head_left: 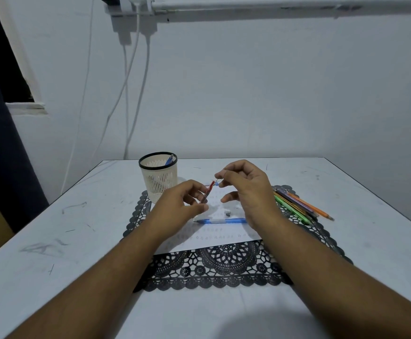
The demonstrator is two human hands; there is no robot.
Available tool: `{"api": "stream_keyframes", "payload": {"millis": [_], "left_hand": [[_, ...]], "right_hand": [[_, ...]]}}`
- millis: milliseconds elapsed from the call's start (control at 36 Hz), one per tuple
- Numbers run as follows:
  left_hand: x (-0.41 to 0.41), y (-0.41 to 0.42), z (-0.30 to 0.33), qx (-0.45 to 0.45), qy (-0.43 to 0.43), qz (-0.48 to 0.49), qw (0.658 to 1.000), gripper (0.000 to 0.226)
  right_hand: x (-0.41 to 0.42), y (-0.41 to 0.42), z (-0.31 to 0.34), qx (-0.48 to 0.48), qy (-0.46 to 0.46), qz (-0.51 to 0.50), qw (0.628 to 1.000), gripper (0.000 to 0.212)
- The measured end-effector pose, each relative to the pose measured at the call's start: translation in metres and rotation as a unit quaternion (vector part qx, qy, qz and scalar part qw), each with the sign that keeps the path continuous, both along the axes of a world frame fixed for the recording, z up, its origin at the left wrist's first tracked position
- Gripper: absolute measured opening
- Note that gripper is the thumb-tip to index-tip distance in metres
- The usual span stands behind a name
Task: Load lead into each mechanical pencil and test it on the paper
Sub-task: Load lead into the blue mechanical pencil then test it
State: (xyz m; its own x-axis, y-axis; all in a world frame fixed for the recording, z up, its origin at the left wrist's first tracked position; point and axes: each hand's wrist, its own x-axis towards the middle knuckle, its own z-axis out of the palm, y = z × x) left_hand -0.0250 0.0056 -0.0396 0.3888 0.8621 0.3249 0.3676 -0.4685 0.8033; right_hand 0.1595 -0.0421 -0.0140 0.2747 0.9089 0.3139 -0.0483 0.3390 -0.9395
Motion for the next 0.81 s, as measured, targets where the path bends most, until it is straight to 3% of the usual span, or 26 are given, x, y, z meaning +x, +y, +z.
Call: {"api": "stream_keyframes", "payload": {"millis": [222,333,556,806], "left_hand": [[0.000,0.000,-0.001,-0.019,-0.008,-0.021,1.000,0.031],[-0.001,-0.001,0.004,-0.075,-0.076,-0.073,0.992,0.043],[-0.006,0.000,0.011,-0.243,-0.279,-0.170,0.913,0.063],[-0.008,-0.001,0.013,-0.268,-0.342,-0.202,0.878,0.058]], "right_hand": [[0.005,-0.002,0.007,0.021,0.047,-0.026,0.998,0.003],[0.010,0.001,0.011,0.008,0.117,-0.037,0.992,0.006],[0.019,0.010,0.004,-0.053,0.206,-0.028,0.977,0.003],[0.022,0.017,0.000,-0.081,0.228,0.002,0.970,0.010]]}}
